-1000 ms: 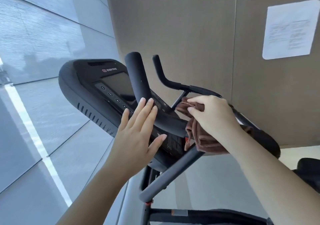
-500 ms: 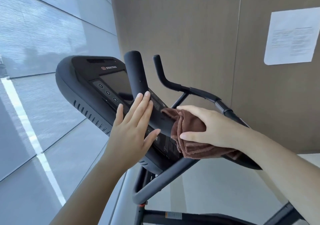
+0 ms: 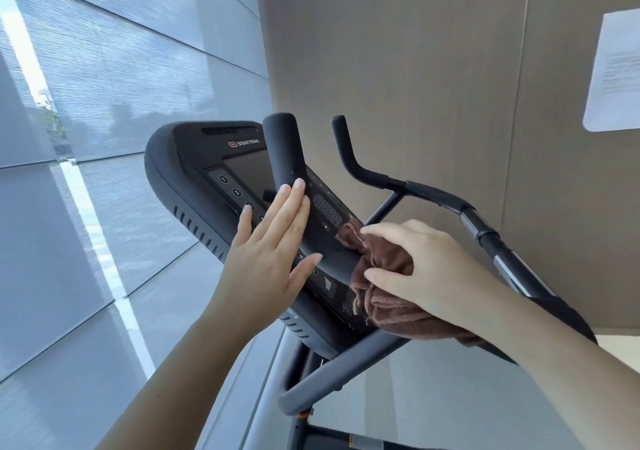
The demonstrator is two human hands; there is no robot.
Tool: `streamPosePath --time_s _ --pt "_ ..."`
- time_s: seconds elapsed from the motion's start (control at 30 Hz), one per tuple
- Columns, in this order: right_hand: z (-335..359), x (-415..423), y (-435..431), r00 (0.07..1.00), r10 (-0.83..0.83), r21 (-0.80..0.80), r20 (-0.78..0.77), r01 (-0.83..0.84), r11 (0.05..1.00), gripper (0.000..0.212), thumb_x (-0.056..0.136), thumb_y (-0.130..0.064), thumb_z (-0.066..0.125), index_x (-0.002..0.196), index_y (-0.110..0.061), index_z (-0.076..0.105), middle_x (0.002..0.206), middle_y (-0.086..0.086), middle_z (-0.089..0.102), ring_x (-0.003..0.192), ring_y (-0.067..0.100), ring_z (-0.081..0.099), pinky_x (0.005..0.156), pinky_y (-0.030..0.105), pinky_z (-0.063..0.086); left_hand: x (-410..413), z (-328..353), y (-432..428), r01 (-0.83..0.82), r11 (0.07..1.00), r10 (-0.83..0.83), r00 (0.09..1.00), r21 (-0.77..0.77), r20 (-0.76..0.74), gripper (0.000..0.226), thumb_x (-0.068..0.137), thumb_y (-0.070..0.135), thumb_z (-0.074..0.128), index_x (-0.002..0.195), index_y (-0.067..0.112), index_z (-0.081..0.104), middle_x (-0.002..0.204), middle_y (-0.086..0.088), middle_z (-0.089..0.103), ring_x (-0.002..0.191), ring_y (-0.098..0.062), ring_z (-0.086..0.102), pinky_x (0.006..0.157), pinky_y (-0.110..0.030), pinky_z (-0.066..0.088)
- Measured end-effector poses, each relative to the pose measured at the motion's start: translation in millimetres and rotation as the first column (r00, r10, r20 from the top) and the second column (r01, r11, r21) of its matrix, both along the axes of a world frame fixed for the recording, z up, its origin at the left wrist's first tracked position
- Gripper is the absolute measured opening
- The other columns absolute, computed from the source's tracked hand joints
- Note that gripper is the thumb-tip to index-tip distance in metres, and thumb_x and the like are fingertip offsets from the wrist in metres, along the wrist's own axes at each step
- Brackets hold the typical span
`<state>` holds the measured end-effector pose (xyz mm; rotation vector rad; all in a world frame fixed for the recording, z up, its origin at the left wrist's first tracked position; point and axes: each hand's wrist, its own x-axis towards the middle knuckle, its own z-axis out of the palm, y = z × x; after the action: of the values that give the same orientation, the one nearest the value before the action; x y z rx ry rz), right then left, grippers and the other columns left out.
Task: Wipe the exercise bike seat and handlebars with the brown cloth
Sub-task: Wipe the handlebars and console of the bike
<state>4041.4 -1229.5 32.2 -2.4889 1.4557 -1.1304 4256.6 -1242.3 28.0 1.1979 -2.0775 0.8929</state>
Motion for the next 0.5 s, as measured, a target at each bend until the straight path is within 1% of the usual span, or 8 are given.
streamPosePath --time_s 0.07,0.13,0.17,0.2,0.3,0.33,0.43,0.5 --pt "8 2 -5 0.997 -0.026 -0.071 0.078 0.032 0.997 0.044 0.079 -0.041 0.062 0.121 -0.043 0.049 0.112 -0.005 0.058 0.091 0.006 0.049 0.068 0.002 0.033 3 2 0 -0.012 1.0 0.012 1.0 -0.006 0.027 0.062 0.09 0.04 0.035 0.138 0.001 0.035 0.15 -0.01 0.026 0.137 -0.024 0.021 0.104 -0.051 0.022" --pt "18 12 -12 0.977 -0.028 -0.148 0.21 0.06 0.987 0.049 0.08 -0.041 0.063 0.126 -0.04 0.048 0.118 -0.004 0.057 0.092 0.002 0.044 0.07 -0.007 0.026 6 5 1 -0.027 1.0 0.028 0.999 -0.008 0.034 0.063 0.09 0.04 0.034 0.138 0.0 0.035 0.149 -0.011 0.026 0.136 -0.026 0.024 0.103 -0.053 0.026" --pt "21 20 -16 0.97 -0.007 -0.159 0.245 0.047 0.986 0.053 0.08 -0.042 0.063 0.129 -0.038 0.044 0.121 -0.003 0.054 0.095 0.001 0.041 0.071 -0.006 0.024 8 7 2 -0.036 0.999 0.036 0.999 -0.007 0.032 0.063 0.09 0.04 0.034 0.138 -0.001 0.036 0.149 -0.012 0.026 0.136 -0.026 0.024 0.103 -0.053 0.026" --pt "23 28 -19 0.972 0.02 -0.135 0.235 0.012 0.991 0.059 0.079 -0.044 0.062 0.133 -0.038 0.039 0.124 -0.002 0.051 0.099 0.003 0.041 0.074 -0.001 0.025 9 9 2 -0.041 0.999 0.041 0.999 -0.007 0.03 0.063 0.089 0.04 0.035 0.137 -0.001 0.036 0.149 -0.012 0.026 0.136 -0.027 0.024 0.103 -0.054 0.026" --pt "18 45 -25 0.993 0.071 0.062 0.096 -0.077 0.995 0.073 0.077 -0.05 0.061 0.14 -0.035 0.027 0.134 0.001 0.046 0.119 0.015 0.045 0.098 0.024 0.035 11 13 3 -0.031 1.0 0.03 0.999 0.002 0.036 0.063 0.088 0.036 0.045 0.136 -0.004 0.036 0.148 -0.015 0.026 0.135 -0.029 0.026 0.101 -0.056 0.027" --pt "16 44 -27 0.995 0.071 0.085 0.066 -0.076 0.993 0.073 0.077 -0.051 0.061 0.14 -0.034 0.027 0.134 0.001 0.047 0.121 0.017 0.045 0.099 0.029 0.037 11 14 3 -0.03 1.0 0.03 0.999 0.006 0.042 0.065 0.086 0.035 0.049 0.136 -0.004 0.037 0.148 -0.015 0.027 0.134 -0.03 0.027 0.101 -0.057 0.028" --pt "9 40 -25 0.999 0.026 0.002 0.036 -0.026 1.0 0.067 0.077 -0.048 0.061 0.136 -0.032 0.034 0.125 0.003 0.051 0.115 0.021 0.049 0.091 0.028 0.038 14 14 2 -0.018 1.0 0.017 0.999 0.017 0.047 0.066 0.083 0.031 0.056 0.136 -0.003 0.037 0.148 -0.014 0.027 0.134 -0.029 0.03 0.101 -0.056 0.029" --pt "11 48 -27 0.993 0.008 -0.066 0.118 -0.001 0.998 0.063 0.078 -0.044 0.064 0.134 -0.03 0.04 0.121 0.003 0.055 0.113 0.021 0.05 0.09 0.026 0.037 17 15 1 0.008 1.0 -0.009 0.999 0.022 0.033 0.065 0.083 0.026 0.06 0.136 -0.002 0.037 0.149 -0.013 0.027 0.134 -0.028 0.029 0.102 -0.055 0.027"
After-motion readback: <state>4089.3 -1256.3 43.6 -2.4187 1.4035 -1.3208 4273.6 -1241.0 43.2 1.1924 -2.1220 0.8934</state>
